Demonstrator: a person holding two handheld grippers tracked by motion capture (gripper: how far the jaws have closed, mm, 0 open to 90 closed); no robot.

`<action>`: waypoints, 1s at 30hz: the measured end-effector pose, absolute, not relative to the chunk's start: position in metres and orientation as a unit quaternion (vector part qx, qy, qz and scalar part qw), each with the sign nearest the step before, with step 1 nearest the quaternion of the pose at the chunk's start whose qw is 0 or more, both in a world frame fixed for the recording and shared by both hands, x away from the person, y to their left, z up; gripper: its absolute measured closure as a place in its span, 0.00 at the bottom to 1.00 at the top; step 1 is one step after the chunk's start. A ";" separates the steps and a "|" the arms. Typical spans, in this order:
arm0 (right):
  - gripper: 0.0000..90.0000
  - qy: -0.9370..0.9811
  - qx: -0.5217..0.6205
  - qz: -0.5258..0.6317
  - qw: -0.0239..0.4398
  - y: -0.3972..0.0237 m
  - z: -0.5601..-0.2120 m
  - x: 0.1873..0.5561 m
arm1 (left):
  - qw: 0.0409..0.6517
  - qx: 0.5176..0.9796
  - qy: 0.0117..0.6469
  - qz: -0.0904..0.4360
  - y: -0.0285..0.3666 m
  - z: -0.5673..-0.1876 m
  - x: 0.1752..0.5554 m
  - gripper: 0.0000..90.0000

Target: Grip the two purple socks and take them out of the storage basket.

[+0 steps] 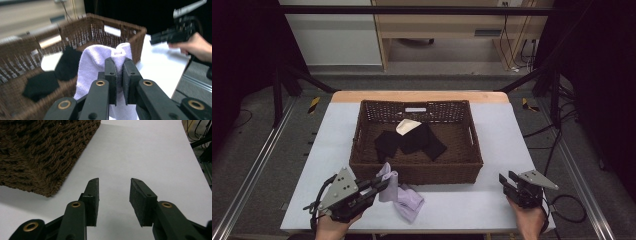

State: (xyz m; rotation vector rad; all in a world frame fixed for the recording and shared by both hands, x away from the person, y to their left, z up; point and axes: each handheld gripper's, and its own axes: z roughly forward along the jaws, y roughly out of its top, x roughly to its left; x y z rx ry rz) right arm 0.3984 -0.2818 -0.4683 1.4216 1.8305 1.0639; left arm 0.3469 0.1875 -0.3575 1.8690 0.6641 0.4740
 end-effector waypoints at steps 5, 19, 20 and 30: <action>0.64 0.689 0.532 0.397 0.292 -0.282 -0.470 0.399 | 0.496 0.799 0.291 0.175 0.186 -0.384 0.348 0.92; 0.55 0.689 0.537 0.390 0.290 -0.282 -0.474 0.401 | 0.425 0.831 0.325 0.152 0.173 -0.437 0.372 0.83; 0.54 0.688 0.539 0.388 0.291 -0.282 -0.474 0.401 | 0.423 0.831 0.327 0.151 0.173 -0.438 0.372 0.78; 0.51 0.688 0.541 0.387 0.288 -0.282 -0.475 0.402 | 0.440 0.810 0.347 0.172 0.194 -0.428 0.370 0.46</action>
